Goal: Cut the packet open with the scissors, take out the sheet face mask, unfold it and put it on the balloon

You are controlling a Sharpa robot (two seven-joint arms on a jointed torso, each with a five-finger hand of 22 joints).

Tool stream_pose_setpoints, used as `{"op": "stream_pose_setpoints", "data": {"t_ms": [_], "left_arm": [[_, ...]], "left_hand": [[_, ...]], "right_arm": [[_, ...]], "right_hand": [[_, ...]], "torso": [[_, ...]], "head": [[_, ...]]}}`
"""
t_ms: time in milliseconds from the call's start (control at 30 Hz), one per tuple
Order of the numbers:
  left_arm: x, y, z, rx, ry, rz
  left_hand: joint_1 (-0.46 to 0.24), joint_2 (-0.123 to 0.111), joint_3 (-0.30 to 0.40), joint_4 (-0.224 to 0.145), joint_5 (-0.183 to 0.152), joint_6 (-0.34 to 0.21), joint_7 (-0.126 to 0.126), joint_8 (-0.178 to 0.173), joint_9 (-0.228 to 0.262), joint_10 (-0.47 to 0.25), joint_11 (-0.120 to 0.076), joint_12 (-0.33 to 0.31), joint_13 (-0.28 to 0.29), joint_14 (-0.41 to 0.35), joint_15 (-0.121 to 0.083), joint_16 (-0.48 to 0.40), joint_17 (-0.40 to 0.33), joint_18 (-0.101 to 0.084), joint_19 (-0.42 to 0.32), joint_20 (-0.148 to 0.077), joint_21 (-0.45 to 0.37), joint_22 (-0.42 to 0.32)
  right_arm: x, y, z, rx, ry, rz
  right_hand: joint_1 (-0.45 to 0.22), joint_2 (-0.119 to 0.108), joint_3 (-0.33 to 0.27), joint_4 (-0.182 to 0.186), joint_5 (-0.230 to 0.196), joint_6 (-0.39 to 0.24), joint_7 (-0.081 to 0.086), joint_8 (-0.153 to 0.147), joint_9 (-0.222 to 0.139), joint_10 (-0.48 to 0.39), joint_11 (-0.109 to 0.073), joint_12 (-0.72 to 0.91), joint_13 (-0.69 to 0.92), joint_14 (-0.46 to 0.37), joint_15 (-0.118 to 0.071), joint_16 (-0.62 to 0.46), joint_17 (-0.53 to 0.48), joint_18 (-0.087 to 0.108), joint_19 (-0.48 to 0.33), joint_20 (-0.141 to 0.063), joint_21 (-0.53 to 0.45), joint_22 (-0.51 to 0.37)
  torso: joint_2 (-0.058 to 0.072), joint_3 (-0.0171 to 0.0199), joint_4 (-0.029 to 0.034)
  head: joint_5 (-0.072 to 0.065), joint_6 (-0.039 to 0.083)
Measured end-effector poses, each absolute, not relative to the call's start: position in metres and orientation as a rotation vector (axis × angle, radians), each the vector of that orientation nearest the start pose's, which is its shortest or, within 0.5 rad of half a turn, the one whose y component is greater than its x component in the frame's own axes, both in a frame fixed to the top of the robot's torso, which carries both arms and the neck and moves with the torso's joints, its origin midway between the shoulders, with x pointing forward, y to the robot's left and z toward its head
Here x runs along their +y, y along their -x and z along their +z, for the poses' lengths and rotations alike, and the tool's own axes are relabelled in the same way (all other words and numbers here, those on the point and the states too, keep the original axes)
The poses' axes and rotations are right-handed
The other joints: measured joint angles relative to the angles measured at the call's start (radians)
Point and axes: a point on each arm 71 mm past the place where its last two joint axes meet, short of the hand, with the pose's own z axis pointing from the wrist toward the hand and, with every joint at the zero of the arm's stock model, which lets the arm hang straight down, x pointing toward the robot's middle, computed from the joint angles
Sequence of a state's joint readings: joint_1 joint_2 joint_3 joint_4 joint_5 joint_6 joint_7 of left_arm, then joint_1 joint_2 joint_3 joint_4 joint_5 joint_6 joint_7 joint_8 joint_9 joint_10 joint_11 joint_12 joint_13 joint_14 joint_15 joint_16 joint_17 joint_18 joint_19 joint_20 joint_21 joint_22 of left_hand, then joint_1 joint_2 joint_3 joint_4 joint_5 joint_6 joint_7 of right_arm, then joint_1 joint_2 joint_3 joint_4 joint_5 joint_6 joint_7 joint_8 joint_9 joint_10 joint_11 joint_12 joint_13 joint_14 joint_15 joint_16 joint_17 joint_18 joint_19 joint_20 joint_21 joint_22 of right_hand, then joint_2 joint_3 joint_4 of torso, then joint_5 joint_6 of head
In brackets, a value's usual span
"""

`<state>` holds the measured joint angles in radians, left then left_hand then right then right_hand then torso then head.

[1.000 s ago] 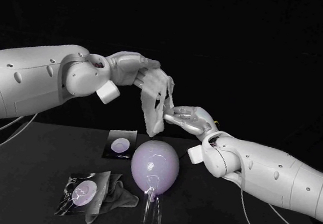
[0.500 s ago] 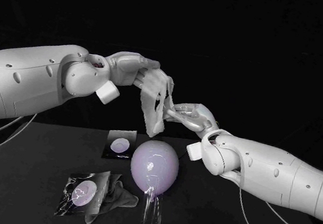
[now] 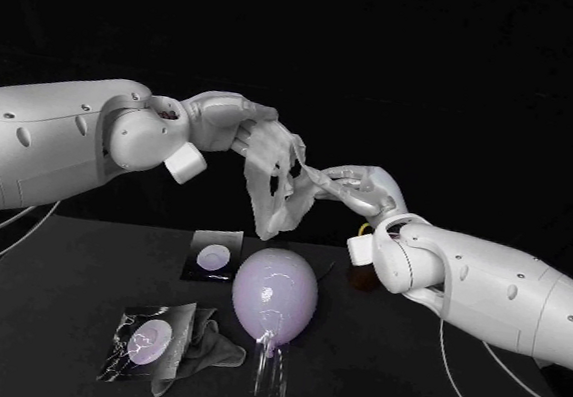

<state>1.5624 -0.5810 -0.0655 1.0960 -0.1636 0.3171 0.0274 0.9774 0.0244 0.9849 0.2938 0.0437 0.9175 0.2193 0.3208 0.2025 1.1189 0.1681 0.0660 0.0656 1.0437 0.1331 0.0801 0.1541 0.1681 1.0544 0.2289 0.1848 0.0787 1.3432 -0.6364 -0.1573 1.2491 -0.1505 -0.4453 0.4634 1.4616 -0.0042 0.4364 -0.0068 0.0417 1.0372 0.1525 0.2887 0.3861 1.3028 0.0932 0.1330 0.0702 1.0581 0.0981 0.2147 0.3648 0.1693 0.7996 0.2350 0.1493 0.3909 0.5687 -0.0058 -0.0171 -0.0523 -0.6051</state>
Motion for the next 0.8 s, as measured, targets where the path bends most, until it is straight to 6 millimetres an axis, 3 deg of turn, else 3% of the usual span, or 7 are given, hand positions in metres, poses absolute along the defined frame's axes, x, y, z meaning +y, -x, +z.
{"op": "stream_pose_setpoints", "data": {"t_ms": [233, 800], "left_arm": [[0.174, -0.58, -0.032, 1.884, 0.576, -1.602], [0.185, -0.586, -0.037, 1.859, 0.612, -1.565]], "left_hand": [[0.0, 0.0, 0.0, 0.0, 0.0, -0.001, -0.001, 0.0, 0.0, 0.0, 0.0, 0.0, 0.0, 0.0, 0.0, 0.0, 0.0, 0.0, 0.0, 0.0, 0.0, 0.0], [0.0, 0.0, 0.0, 0.0, 0.0, -0.002, -0.002, 0.0, 0.001, 0.0, 0.0, 0.0, 0.0, 0.0, 0.0, 0.0, 0.001, 0.0, 0.0, 0.0, 0.0, 0.0]], "right_arm": [[-0.199, -0.56, -0.117, 1.358, -0.685, 1.296], [-0.193, -0.578, -0.056, 1.556, -0.302, 1.108]], "right_hand": [[-0.024, -0.007, 0.031, -0.02, 0.005, 0.0, 0.0, 0.009, 0.0, 0.011, -0.004, -0.009, -0.001, 0.0, 0.0, -0.007, 0.0, -0.001, 0.014, -0.002, 0.016, 0.013], [-0.045, -0.018, 0.056, -0.045, 0.005, -0.002, 0.001, 0.016, 0.007, 0.021, -0.004, -0.016, -0.001, 0.0, 0.0, -0.011, 0.001, -0.007, 0.027, -0.013, 0.039, 0.035]], "torso": [[0.0, 0.0004, -0.0005], [0.0, 0.0002, 0.0001]], "head": [[-0.003, 0.003], [-0.008, 0.005]]}}
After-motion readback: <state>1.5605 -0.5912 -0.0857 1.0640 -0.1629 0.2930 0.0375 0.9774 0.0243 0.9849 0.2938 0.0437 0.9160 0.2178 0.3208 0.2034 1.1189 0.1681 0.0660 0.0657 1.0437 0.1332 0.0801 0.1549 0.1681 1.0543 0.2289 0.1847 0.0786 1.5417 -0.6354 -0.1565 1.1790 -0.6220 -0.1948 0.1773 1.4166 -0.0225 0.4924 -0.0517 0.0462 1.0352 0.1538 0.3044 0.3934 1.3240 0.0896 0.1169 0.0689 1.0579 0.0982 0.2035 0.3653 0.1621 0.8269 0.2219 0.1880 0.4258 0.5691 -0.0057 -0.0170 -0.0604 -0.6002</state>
